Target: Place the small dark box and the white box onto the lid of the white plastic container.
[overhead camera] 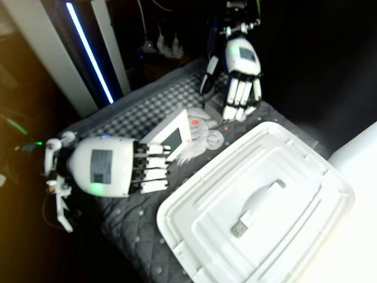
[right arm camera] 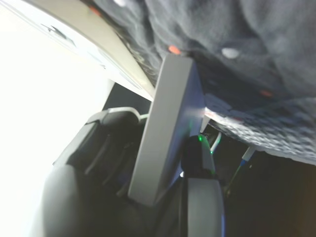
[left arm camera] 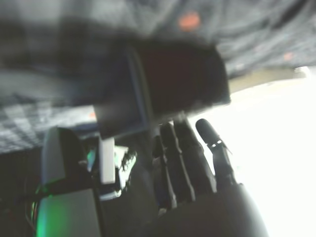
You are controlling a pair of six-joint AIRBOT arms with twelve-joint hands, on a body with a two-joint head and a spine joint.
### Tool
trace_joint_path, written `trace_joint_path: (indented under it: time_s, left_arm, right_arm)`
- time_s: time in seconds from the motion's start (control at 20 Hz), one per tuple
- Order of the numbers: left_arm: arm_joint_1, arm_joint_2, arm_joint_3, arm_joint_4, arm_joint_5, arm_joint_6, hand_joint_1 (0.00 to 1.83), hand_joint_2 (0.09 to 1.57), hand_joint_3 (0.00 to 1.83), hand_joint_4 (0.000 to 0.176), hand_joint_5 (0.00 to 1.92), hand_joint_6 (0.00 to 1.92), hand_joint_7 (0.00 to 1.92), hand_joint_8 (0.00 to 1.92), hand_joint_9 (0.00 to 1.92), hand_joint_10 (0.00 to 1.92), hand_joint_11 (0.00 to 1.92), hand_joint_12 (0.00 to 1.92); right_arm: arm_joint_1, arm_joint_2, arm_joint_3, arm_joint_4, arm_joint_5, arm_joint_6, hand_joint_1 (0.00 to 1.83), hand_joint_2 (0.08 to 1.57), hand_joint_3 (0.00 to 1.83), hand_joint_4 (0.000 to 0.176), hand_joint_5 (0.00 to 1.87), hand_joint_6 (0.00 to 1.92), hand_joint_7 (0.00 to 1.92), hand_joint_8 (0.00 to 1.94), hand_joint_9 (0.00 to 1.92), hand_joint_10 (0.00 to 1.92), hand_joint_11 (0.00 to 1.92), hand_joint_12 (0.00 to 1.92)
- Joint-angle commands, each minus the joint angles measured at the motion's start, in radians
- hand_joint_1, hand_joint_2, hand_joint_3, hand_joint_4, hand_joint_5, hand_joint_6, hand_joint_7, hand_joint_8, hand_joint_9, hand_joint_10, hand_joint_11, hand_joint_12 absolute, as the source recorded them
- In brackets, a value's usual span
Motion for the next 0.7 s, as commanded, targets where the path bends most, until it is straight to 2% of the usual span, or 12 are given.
trace_joint_path:
  time_s: [0.0, 0.05, 0.1, 0.15, 0.2, 0.35, 0.4, 0.5, 0.55, 0.6, 0.65]
  left_arm:
    - [0.002, -0.003, 0.008, -0.015, -0.084, -0.002, 1.29, 0.82, 0.0, 0.0, 0.73, 0.02, 0.87, 0.02, 0.92, 0.06, 0.53, 0.92]
    - [0.006, -0.01, 0.017, -0.023, -0.078, -0.002, 1.38, 0.89, 0.0, 0.0, 0.91, 0.05, 1.05, 0.04, 1.13, 0.09, 0.74, 0.98]
    - [0.011, -0.014, 0.025, -0.036, -0.076, -0.002, 1.4, 0.99, 0.0, 0.0, 0.97, 0.72, 1.37, 0.02, 1.2, 0.59, 0.9, 1.05]
    - [0.011, -0.014, 0.026, -0.039, -0.078, -0.002, 1.4, 1.03, 0.01, 0.0, 0.94, 0.94, 1.26, 0.38, 1.12, 0.84, 0.89, 1.1]
    - [0.011, -0.013, 0.027, -0.039, -0.083, -0.002, 1.4, 1.06, 0.0, 0.0, 0.92, 0.95, 1.21, 0.55, 1.06, 0.99, 0.86, 1.17]
    - [-0.002, -0.005, 0.027, -0.039, -0.11, -0.002, 1.4, 1.06, 0.0, 0.0, 0.95, 0.91, 1.17, 0.65, 1.05, 1.03, 0.85, 1.28]
    - [-0.009, -0.004, 0.027, -0.038, -0.115, -0.002, 1.4, 1.05, 0.0, 0.0, 0.97, 0.87, 1.18, 0.65, 1.04, 1.04, 0.82, 1.34]
    - [-0.03, -0.003, 0.027, -0.028, -0.129, -0.002, 1.39, 1.06, 0.0, 0.0, 0.96, 0.87, 1.16, 0.72, 1.02, 1.06, 0.81, 1.4]
    - [-0.044, -0.003, 0.027, -0.019, -0.131, -0.002, 1.4, 1.06, 0.0, 0.0, 0.96, 0.87, 1.15, 0.75, 1.03, 1.06, 0.82, 1.42]
    - [-0.063, -0.004, 0.028, -0.003, -0.133, -0.002, 1.4, 1.05, 0.0, 0.0, 1.0, 0.81, 1.19, 0.68, 1.08, 1.01, 0.83, 1.45]
    - [-0.077, -0.005, 0.028, 0.011, -0.136, -0.002, 1.4, 1.06, 0.0, 0.0, 0.96, 0.85, 1.14, 0.78, 1.02, 1.08, 0.83, 1.48]
  right_arm:
    - [0.008, 0.01, 0.0, 0.034, 0.118, 0.003, 1.29, 1.05, 0.0, 0.0, 1.33, 0.08, 1.08, 1.11, 0.9, 1.46, 0.62, 1.91]
    - [0.008, 0.01, -0.001, 0.034, 0.12, 0.003, 1.28, 1.06, 0.0, 0.0, 1.32, 0.09, 1.05, 1.14, 0.88, 1.48, 0.66, 1.92]
    - [0.008, 0.01, -0.001, 0.034, 0.122, 0.003, 1.28, 1.06, 0.0, 0.0, 1.33, 0.09, 1.04, 1.16, 0.87, 1.49, 0.71, 1.92]
    - [0.008, 0.01, -0.001, 0.034, 0.123, 0.003, 1.28, 1.06, 0.0, 0.0, 1.34, 0.09, 1.02, 1.18, 0.87, 1.49, 0.72, 1.92]
    - [0.008, 0.01, -0.001, 0.034, 0.123, 0.003, 1.28, 1.06, 0.0, 0.0, 1.33, 0.09, 1.04, 1.17, 0.93, 1.54, 0.82, 1.92]
    - [0.008, 0.01, 0.001, 0.034, 0.123, 0.003, 1.29, 1.05, 0.0, 0.0, 1.32, 0.1, 1.07, 1.12, 0.92, 1.55, 0.77, 1.92]
    - [0.008, 0.011, 0.001, 0.034, 0.123, 0.003, 1.29, 1.03, 0.0, 0.0, 1.33, 0.12, 1.12, 1.01, 0.94, 1.4, 0.75, 1.87]
    - [0.008, 0.015, 0.0, 0.037, 0.129, 0.003, 1.29, 1.04, 0.0, 0.0, 1.34, 0.12, 1.11, 1.02, 0.94, 1.35, 0.74, 1.85]
    - [0.008, 0.016, 0.0, 0.037, 0.132, 0.003, 1.22, 1.01, 0.0, 0.0, 1.29, 0.39, 1.04, 1.3, 0.92, 1.67, 0.81, 1.91]
    - [0.008, 0.02, 0.0, 0.038, 0.138, 0.003, 1.28, 1.07, 0.0, 0.0, 1.21, 0.31, 1.03, 1.2, 0.91, 1.57, 0.74, 1.92]
    - [0.008, 0.022, 0.0, 0.044, 0.146, 0.003, 1.22, 1.03, 0.0, 0.0, 1.22, 0.51, 1.04, 1.43, 0.94, 1.76, 0.83, 1.92]
